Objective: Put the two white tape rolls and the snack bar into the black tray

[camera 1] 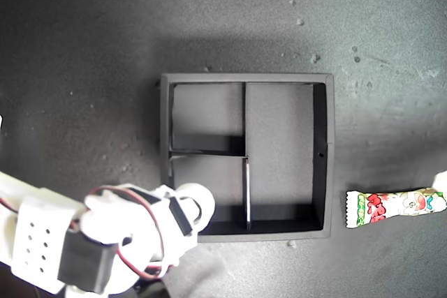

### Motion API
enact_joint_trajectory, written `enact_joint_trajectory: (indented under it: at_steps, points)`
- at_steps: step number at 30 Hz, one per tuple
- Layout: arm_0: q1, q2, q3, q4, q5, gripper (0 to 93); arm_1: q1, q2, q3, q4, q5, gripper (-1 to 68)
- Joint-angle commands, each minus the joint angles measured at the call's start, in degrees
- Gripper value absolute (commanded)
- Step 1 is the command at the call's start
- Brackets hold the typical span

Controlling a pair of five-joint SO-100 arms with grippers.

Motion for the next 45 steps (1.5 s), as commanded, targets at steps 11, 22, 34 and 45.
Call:
enact_joint_trajectory:
  at_steps: [11,22,34,45]
  points:
    - [0.62,-33.57,-55.72,23.73,-0.79,0.1,-13.27,-24.35,-15.03,17.75,48.08,13.8]
    - [0.7,-30.15,-45.44,23.73,-3.87,14.4,-21.88,-24.61,-4.83,14.68,65.21,37.0]
    - [-1.49,-21.8,-38.5,23.73,-4.48,16.4,-22.15,-24.35,16.17,-4.39,72.07,30.9]
    - [-2.02,8.7,-15.03,23.73,-5.8,12.5,-16.35,-21.18,12.92,6.94,74.71,-0.3]
